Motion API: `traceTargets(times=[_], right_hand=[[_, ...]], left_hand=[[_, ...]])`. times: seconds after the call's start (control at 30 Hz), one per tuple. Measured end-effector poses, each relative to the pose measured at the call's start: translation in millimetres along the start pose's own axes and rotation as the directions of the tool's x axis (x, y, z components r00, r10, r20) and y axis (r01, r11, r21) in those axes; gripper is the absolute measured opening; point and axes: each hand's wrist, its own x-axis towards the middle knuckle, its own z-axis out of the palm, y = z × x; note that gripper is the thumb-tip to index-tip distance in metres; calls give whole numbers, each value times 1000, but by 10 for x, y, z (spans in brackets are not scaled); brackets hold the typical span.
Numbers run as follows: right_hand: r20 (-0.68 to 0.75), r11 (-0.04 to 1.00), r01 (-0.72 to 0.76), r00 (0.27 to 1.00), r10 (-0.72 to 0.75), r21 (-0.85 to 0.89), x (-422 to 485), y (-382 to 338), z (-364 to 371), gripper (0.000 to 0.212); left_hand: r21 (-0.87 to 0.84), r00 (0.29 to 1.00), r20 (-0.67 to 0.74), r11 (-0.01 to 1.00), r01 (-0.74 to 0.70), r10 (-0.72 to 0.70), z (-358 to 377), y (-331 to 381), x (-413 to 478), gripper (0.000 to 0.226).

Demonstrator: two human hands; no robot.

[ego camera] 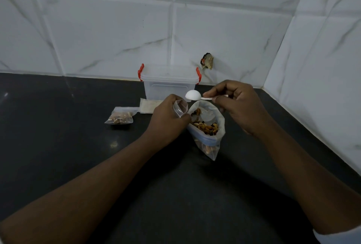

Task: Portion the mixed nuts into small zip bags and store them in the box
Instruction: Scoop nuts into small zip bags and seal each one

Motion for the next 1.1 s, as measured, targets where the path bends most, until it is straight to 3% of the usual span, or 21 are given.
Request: traceTargets(times=[0.1, 0.27, 0.37, 0.47, 0.6, 0.7, 0.9, 1.1], right_hand=[[-27, 980, 26, 999, -32, -195, 16, 102, -113, 20], [174, 883, 5, 981, 87, -469, -18, 235, -93, 23], [225, 851, -15, 962, 156, -525, -23, 262, -28, 23], [157, 853, -69, 972, 174, -517, 11, 236, -74, 21], [63, 926, -185, 974, 217, -329, 15, 263, -101, 19], [30, 933, -341, 937, 347, -118, 2, 279, -33, 18], [-7, 789, -563, 813, 582, 245, 54, 388, -104, 19], [59, 676, -551, 794, 605, 489, 72, 320, -152, 17]], left_hand=[[9, 1000, -7, 1000, 6, -6, 5, -8, 10, 30], [10, 1000, -8, 1000, 15, -15, 11, 3, 0, 28], [15, 1000, -22, 1000, 8, -8, 15, 7, -1, 28], [17, 1000, -20, 1000, 14, -14, 13, 10, 2, 28], [24, 999, -10, 999, 34, -34, 13, 11, 7, 29], [31, 999, -14, 999, 32, -31, 16, 13, 12, 28], [37, 1000, -2, 999, 20, -20, 13, 5, 22, 29], [41, 1000, -1, 999, 12, -12, 22, -6, 25, 28]])
